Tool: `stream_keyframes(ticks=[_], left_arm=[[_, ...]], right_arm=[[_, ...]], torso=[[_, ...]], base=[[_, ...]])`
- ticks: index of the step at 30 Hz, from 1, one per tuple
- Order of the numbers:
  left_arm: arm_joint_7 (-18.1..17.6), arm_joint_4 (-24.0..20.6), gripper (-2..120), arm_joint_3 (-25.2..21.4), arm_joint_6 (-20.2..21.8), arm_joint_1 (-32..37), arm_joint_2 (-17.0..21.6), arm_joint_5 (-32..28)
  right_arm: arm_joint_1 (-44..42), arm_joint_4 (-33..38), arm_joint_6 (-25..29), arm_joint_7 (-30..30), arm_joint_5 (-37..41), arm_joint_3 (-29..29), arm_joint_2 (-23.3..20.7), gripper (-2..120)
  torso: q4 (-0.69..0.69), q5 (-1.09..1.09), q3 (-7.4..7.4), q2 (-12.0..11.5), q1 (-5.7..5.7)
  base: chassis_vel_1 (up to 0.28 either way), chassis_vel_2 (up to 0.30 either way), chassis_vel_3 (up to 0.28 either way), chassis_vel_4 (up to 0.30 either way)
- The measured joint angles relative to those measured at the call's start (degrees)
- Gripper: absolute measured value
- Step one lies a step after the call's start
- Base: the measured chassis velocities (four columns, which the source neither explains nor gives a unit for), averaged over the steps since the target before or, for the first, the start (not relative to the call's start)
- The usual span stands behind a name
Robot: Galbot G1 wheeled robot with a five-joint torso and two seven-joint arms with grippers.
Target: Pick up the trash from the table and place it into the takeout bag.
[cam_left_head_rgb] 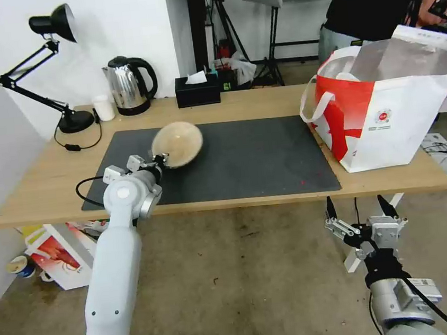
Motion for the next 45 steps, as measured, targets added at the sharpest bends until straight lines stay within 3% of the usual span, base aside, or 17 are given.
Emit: stream_keyframes(ticks=[7,17,24,28,37,39,40,43,45], left_arm=[[0.26,-0.02,2,-0.09,-0.15,0.23,0.06,0.52],[0.32,-1.85,2,-0.27,-0.27,1.15,0.56,0.47],[2.18,-7.85,2,0.48,-1.56,1.47,2.56,-1.78],[6.68,-10.68,2,2.79,-3.78,-1.36,6.31,-4.86],[13.09,-9.67,2,10.8,-6.93,-11.35,13.54,-7.71],[18.26,-6.73,2,14.92,-8.67,-16.64,15.09,-7.84],[18.26,-6.73,2,14.92,-8.67,-16.64,15.09,-7.84],[23.35,-0.19,2,21.97,-10.21,-26.16,15.86,-8.17],[24.71,2.01,2,24.27,-10.4,-28.84,15.8,-8.26]], right_arm=[[0.0,0.0,0.0,0.0,0.0,0.0,0.0,100],[-0.01,0.0,0.0,0.0,0.0,0.0,0.0,100],[0.0,0.0,0.0,0.0,0.0,0.0,0.0,100],[0.0,0.0,0.0,0.0,0.0,0.0,0.0,100],[0.0,0.0,0.0,0.0,0.0,0.0,0.0,100],[0.0,0.0,0.0,0.0,0.0,0.0,0.0,100],[0.0,0.0,0.0,0.0,0.0,0.0,0.0,100],[0.0,0.0,0.0,0.0,0.0,0.0,0.0,100],[0.0,0.0,0.0,0.0,0.0,0.0,0.0,100]], torso=[[0.0,0.0,0.0,0.0,0.0],[0.0,-0.01,0.0,0.0,0.0],[0.0,0.0,-0.01,0.0,0.0],[0.01,-0.01,0.0,0.0,0.0],[0.01,-0.01,0.0,0.0,0.0],[0.01,-0.01,0.0,0.0,-0.01],[0.01,-0.01,0.0,0.0,-0.01],[0.0,0.01,0.0,0.0,0.0],[-0.01,0.02,0.0,0.0,0.0]], base=[[0.0,0.0,0.0,0.0],[0.0,0.0,0.0,0.0],[0.0,0.0,0.0,0.0],[0.0,0.0,0.0,0.0],[0.0,0.0,0.0,0.0],[0.0,0.0,0.0,0.0],[0.0,0.0,0.0,0.0],[0.0,0.0,0.0,0.0],[0.0,0.0,0.0,0.0]])
